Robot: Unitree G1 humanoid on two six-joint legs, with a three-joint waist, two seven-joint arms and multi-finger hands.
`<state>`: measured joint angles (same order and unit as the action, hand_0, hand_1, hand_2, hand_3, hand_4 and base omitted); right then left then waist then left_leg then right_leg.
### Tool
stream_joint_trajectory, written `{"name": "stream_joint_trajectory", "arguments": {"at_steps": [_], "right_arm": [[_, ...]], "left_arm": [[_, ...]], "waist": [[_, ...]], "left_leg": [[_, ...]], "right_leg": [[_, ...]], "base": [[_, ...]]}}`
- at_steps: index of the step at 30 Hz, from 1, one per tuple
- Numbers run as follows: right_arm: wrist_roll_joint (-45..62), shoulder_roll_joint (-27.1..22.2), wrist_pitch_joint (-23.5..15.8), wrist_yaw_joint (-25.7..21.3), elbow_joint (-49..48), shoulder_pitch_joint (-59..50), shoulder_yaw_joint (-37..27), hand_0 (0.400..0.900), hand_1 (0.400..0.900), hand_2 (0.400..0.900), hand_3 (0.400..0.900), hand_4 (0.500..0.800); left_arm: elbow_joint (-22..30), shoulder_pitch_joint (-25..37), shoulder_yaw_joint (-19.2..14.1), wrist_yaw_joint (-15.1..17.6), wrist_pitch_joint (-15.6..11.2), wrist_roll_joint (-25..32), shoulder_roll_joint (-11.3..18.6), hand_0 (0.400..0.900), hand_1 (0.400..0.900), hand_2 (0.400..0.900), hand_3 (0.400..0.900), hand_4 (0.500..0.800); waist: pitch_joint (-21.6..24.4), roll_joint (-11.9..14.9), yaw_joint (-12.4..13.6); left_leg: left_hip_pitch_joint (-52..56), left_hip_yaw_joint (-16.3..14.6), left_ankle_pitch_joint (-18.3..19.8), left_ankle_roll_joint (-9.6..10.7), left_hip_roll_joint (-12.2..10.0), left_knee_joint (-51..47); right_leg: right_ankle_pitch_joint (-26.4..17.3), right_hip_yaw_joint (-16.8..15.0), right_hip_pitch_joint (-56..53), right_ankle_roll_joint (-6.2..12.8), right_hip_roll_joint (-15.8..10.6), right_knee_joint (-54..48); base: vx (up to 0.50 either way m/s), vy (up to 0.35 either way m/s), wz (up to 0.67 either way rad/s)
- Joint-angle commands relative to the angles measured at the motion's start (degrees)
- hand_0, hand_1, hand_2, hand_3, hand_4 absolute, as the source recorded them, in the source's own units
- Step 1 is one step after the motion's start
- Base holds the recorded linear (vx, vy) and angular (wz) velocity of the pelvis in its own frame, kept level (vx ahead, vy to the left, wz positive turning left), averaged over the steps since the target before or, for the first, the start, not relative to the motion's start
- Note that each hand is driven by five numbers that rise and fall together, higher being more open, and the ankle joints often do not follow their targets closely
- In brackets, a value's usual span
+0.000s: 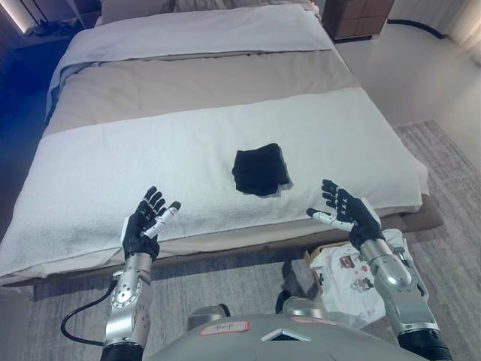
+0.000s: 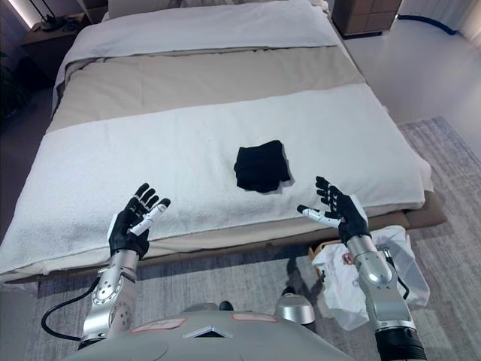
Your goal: Put the clothes on the bed into the basket.
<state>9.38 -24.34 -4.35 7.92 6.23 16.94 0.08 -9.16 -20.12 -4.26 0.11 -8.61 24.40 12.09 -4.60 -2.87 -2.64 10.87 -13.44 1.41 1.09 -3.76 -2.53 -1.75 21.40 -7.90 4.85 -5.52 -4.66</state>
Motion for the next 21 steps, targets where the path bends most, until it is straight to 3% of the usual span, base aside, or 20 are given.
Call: {"name": "stream_joint_trajectory", "arguments": {"at_steps": [1, 8, 13, 14, 15, 16, 17, 18, 19, 21], "right_arm": [[3.19, -1.13, -5.55, -0.65, -2.65, -7.97, 0.11, 0.9, 0.9, 0.9, 0.9, 0.8], [3.11, -2.0, -6.02, -1.51, -2.9, -9.34, -0.05, 0.9, 0.9, 0.9, 0.9, 0.8], [3.49, -2.41, -6.47, -2.62, -2.86, -10.84, 0.01, 0.9, 0.9, 0.9, 0.9, 0.8], [3.52, -2.56, -6.53, -2.9, -2.97, -11.04, 0.0, 0.9, 0.9, 0.9, 0.9, 0.8], [3.66, -2.63, -6.55, -3.58, -2.7, -11.78, 0.04, 0.9, 0.9, 0.9, 0.9, 0.8], [3.65, -2.61, -6.56, -3.57, -2.68, -11.82, 0.04, 0.9, 0.9, 0.9, 0.9, 0.8], [4.19, -2.32, -6.57, -4.27, -2.46, -12.29, -0.19, 0.9, 0.9, 0.9, 0.9, 0.8], [4.46, -2.21, -6.73, -4.42, -2.44, -12.32, -0.4, 0.9, 0.9, 0.9, 0.9, 0.8], [4.72, -2.25, -6.91, -4.69, -2.48, -12.19, -0.59, 0.9, 0.9, 0.9, 0.9, 0.8], [4.63, -2.1, -7.26, -5.72, -2.0, -12.25, -0.78, 0.9, 0.9, 0.9, 0.9, 0.8]], "left_arm": [[3.37, 4.34, -2.16, -0.61, -6.46, -0.75, 3.78, 0.9, 0.9, 0.9, 0.9, 0.8], [3.55, 5.59, -1.6, -0.6, -6.52, 0.74, 3.68, 0.9, 0.9, 0.9, 0.9, 0.8], [3.46, 6.51, -1.02, -0.39, -6.53, 2.14, 3.19, 0.9, 0.9, 0.9, 0.9, 0.8], [3.44, 6.68, -0.54, -0.45, -6.53, 2.46, 2.99, 0.9, 0.9, 0.9, 0.9, 0.8], [3.29, 6.9, 0.05, -0.38, -6.61, 2.97, 2.86, 0.9, 0.9, 0.9, 0.9, 0.8], [3.28, 6.95, 0.03, -0.38, -6.62, 2.98, 2.88, 0.9, 0.9, 0.9, 0.9, 0.8], [2.95, 7.29, 0.47, -0.21, -6.51, 3.5, 2.81, 0.9, 0.9, 0.9, 0.9, 0.8], [3.1, 7.17, 0.72, -0.27, -6.57, 3.71, 2.81, 0.9, 0.9, 0.9, 0.9, 0.8], [3.33, 7.09, 0.91, -0.17, -6.65, 3.85, 3.02, 0.9, 0.9, 0.9, 0.9, 0.8], [3.59, 7.28, 1.4, 0.6, -6.9, 3.62, 3.34, 0.9, 0.9, 0.9, 0.9, 0.8]], "waist": [[2.33, 3.97, 0.22], [0.56, 4.0, 0.72], [-2.2, 4.53, 1.86], [-3.12, 4.58, 2.38], [-4.65, 4.87, 3.88], [-4.44, 4.94, 3.63], [-5.11, 5.36, 4.08], [-5.1, 5.6, 4.02], [-5.18, 5.8, 4.23], [-5.35, 5.62, 4.36]], "left_leg": [[-4.92, 1.22, 0.0, 2.27, -0.83, 2.53], [-7.09, 2.1, 0.95, 3.37, -3.11, 7.44], [-13.56, 4.66, 3.37, 3.12, -4.03, 22.01], [-16.04, 5.83, 2.85, 3.16, -3.65, 26.94], [-19.49, 9.79, 0.94, 3.16, -0.99, 32.92], [-19.89, 10.01, 0.74, 3.12, -0.84, 32.92], [-23.76, 10.45, 1.0, 2.68, 1.31, 31.54], [-25.24, 9.77, 1.05, 2.42, 1.12, 29.05], [-25.37, 9.39, 1.43, 2.83, 0.11, 26.83], [-26.11, 8.14, -3.64, 3.86, -2.3, 19.21]], "right_leg": [[2.53, -3.02, -1.06, -0.69, -0.73, 0.46], [3.83, -3.46, -0.49, -2.07, 0.94, 1.35], [4.85, -4.24, -0.29, -3.67, 1.85, 2.23], [4.97, -3.98, -0.76, -4.07, 2.03, 2.15], [5.35, -3.75, -1.89, -4.46, 2.21, 1.86], [5.29, -3.49, -1.64, -4.45, 2.14, 1.84], [5.55, -2.9, -2.04, -4.37, 2.05, 1.57], [5.62, -2.51, -2.04, -4.2, 2.07, 1.49], [6.28, -2.76, -2.65, -3.94, 2.31, 1.46], [6.9, -2.03, -2.98, -3.76, 2.88, 1.76]], "base": [[0.0, -0.097, 0.05], [0.01, -0.122, 0.05], [-0.02, -0.117, -0.01], [0.01, -0.114, -0.16], [0.02, -0.074, -0.09], [0.05, -0.041, -0.02], [0.06, -0.002, 0.2], [0.15, -0.009, 0.19], [0.19, 0.014, 0.21], [0.13, 0.043, 0.22]]}}
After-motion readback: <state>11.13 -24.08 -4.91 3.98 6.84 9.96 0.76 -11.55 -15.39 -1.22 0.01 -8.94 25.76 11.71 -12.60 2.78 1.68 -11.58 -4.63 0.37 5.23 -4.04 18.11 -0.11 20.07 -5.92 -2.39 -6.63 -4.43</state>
